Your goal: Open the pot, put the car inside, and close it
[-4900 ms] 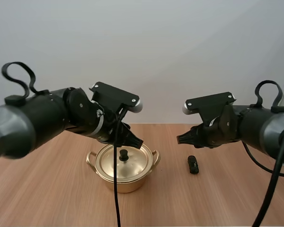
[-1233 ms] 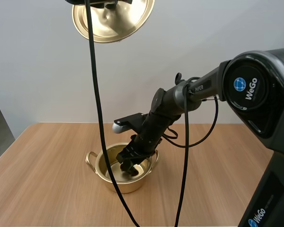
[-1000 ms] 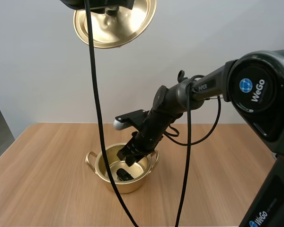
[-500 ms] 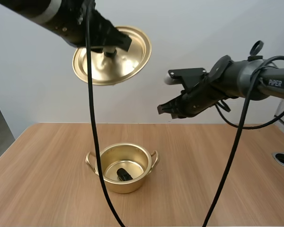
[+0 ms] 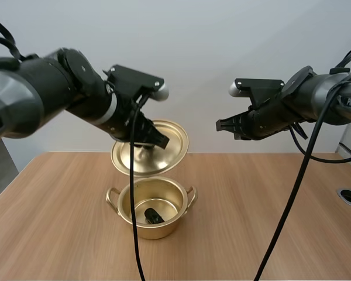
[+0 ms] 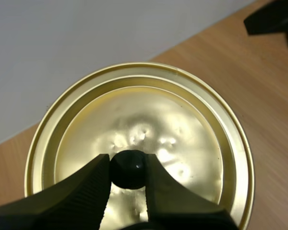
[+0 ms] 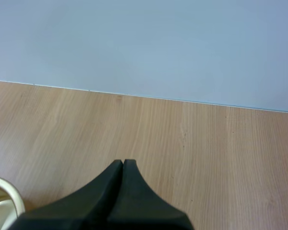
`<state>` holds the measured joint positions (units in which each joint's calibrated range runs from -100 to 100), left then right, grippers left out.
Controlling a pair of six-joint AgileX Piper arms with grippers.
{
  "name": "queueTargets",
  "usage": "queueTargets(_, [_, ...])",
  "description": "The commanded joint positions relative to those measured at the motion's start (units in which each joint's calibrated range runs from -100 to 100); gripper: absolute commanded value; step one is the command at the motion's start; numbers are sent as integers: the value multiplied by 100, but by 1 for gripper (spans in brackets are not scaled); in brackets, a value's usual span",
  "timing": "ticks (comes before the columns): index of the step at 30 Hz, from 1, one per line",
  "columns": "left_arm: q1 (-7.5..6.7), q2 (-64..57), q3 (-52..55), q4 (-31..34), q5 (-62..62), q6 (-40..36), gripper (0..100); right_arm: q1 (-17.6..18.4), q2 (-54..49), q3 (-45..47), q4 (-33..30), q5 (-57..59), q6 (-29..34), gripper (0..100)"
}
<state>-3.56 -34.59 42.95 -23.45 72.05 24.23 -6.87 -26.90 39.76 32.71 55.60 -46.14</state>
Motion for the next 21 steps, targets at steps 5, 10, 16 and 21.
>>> queueTargets(5, [-218,623,972,187,-534,-14,0,-3,4,1,3,129,-108,0])
queueTargets(10, [-218,875,1055,321,-672,-14,0,-3,4,1,3,128,-117,0])
queueTargets(16, [-218,875,1055,321,-813,-14,0,-3,4,1,3,163,-131,0])
queueTargets(21, [-218,875,1055,420,-772,-14,26,-3,4,1,3,266,-158,0])
